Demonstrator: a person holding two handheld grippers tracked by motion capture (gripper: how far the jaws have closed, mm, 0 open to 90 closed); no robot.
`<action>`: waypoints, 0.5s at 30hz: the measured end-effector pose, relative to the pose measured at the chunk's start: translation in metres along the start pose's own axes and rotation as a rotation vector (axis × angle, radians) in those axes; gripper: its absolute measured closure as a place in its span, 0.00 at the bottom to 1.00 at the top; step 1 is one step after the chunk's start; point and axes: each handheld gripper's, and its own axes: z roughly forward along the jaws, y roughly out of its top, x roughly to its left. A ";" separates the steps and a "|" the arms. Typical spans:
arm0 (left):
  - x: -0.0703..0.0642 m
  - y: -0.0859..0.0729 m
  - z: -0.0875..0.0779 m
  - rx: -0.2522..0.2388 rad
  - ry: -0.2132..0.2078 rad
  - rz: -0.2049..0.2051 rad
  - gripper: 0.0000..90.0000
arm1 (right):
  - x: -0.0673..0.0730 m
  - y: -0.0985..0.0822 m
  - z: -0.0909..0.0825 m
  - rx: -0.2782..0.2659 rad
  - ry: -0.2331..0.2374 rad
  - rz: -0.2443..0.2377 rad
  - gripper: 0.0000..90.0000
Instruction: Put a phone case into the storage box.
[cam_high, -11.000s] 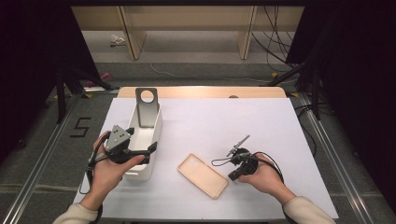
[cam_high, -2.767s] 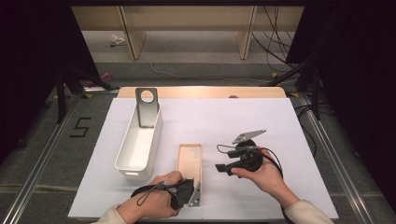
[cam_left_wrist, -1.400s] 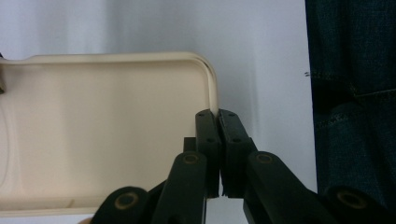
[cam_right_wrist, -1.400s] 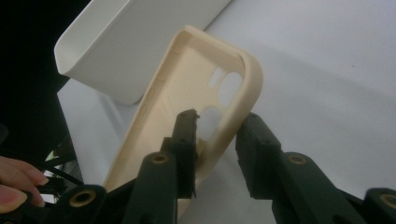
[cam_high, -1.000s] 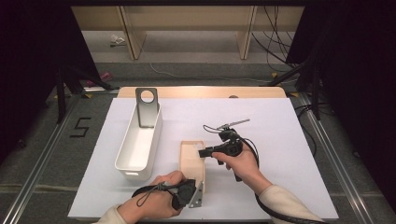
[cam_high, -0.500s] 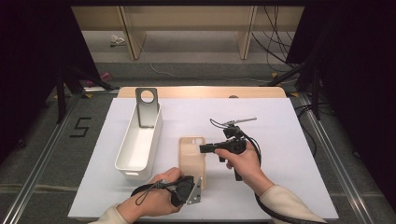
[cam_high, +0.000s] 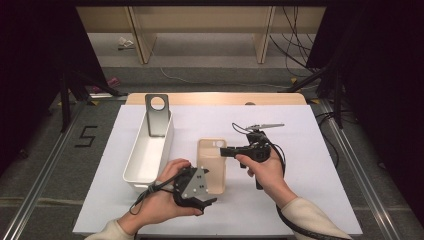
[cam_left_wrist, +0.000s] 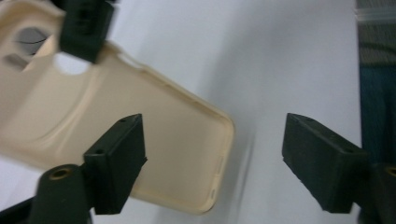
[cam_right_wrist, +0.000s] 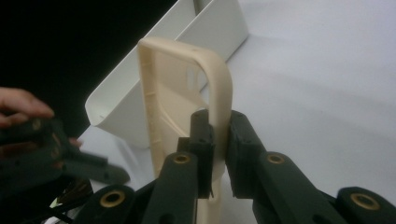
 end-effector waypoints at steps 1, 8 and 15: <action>0.003 -0.001 0.000 -0.018 0.017 -0.028 0.18 | -0.001 0.000 -0.001 -0.002 -0.005 -0.005 0.91; 0.028 -0.013 -0.003 -0.125 0.098 -0.320 0.15 | -0.002 0.001 -0.005 -0.017 -0.023 -0.011 0.91; 0.045 -0.015 -0.002 -0.189 0.153 -0.499 0.18 | -0.001 0.000 -0.005 -0.022 -0.031 -0.019 0.91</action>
